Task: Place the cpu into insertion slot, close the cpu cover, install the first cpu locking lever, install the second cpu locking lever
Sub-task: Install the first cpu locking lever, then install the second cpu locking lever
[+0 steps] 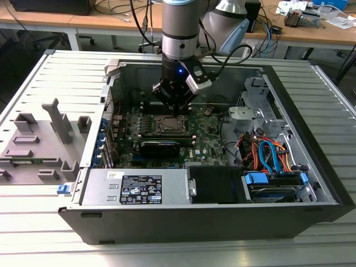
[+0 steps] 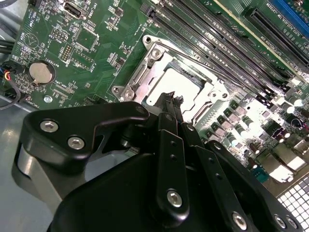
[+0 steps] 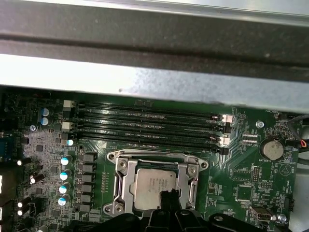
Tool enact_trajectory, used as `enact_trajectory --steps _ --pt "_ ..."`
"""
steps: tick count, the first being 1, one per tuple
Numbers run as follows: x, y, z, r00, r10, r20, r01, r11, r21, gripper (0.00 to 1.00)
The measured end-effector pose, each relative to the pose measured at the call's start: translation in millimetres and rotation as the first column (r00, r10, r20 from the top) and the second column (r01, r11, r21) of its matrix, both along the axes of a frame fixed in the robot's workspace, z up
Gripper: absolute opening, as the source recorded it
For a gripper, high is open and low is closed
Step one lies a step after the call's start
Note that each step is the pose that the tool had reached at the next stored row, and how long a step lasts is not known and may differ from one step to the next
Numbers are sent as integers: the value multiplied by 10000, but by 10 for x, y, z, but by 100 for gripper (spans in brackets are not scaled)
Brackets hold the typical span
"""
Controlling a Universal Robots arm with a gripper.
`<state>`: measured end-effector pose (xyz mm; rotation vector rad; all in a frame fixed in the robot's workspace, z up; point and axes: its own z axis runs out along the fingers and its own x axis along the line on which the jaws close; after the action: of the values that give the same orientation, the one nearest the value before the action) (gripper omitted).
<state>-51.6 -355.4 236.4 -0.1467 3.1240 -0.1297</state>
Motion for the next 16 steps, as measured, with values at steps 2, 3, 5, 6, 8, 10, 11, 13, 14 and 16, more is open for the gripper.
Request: enact_trajectory --steps 2,3,5,6,8,10,11,13,14,16 --pt "0 0 1 10000 0 0 0 10000 0 11" --pt "0 0 1 10000 0 0 0 10000 1 11" --pt "0 0 2 10000 0 0 0 10000 1 11" --pt "0 0 2 10000 0 -1 0 10000 0 11" --pt "0 -1 2 10000 0 0 0 10000 -1 11" --pt "0 -9 2 10000 1 -1 -1 10000 -1 11" --pt "0 -18 2 10000 1 0 -1 10000 1 11" --pt "0 -47 2 10000 0 0 0 10000 0 11" --pt "0 -59 1 10000 -1 0 1 10000 0 11" --pt "0 -102 2 10000 1 -1 -1 10000 -1 11"
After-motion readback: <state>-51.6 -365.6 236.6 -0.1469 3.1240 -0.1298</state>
